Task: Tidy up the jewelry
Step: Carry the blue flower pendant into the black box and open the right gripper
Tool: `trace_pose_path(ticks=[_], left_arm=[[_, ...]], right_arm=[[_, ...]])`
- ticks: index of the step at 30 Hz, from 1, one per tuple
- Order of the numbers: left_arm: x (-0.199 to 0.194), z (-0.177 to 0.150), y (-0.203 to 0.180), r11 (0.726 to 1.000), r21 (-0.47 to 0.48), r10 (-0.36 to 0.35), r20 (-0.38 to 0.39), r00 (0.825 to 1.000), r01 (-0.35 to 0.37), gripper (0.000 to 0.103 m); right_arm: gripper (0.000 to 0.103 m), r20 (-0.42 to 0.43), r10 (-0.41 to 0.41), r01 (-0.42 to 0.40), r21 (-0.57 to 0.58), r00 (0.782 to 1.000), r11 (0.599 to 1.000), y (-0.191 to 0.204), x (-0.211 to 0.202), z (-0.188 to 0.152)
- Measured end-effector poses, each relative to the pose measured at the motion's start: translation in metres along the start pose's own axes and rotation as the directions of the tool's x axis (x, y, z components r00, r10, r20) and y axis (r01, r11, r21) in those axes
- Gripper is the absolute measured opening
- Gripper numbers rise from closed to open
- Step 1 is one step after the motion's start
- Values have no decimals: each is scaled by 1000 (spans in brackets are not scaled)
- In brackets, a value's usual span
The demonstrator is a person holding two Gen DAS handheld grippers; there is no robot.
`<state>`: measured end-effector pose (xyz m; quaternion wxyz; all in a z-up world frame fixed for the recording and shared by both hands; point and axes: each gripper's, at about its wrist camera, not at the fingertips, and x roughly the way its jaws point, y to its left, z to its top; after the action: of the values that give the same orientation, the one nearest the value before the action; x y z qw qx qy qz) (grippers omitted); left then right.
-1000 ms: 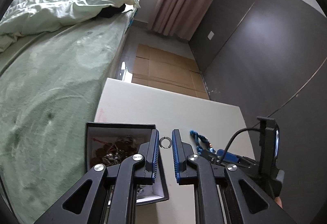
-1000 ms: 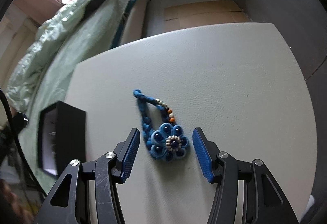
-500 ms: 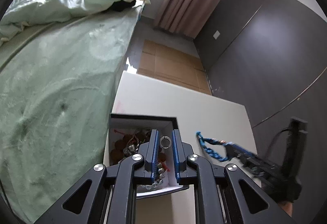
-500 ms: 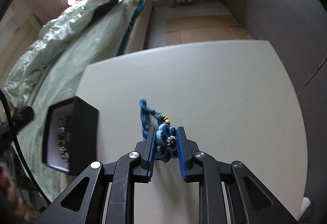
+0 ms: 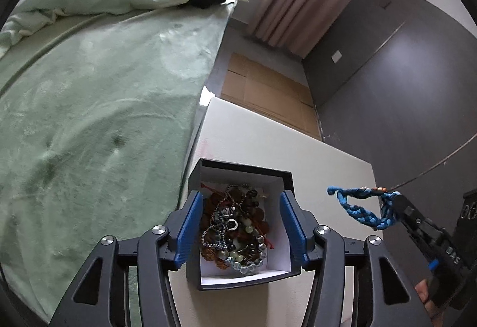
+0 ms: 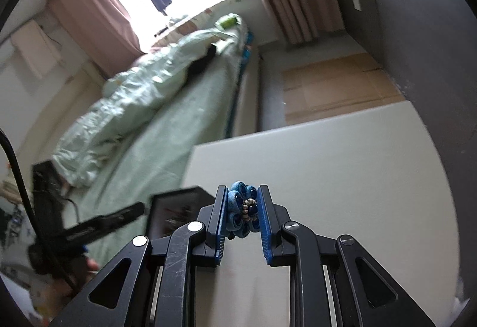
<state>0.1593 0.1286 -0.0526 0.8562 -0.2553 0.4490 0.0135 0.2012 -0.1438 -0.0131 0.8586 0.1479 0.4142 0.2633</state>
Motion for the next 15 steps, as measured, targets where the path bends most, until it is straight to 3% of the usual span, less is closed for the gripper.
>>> trace_pose_path(ticks=[4,15], left_arm=[[-3,1,4,1000,-23,-2,10,1000,2,55],[-10,7,17,998,-67,6,27,1000,-4,55]], right_arm=[[21,12,52,-52,4,999,999,17,8,0],[22,-69,133,-133,9,989,991,47,47,-10]])
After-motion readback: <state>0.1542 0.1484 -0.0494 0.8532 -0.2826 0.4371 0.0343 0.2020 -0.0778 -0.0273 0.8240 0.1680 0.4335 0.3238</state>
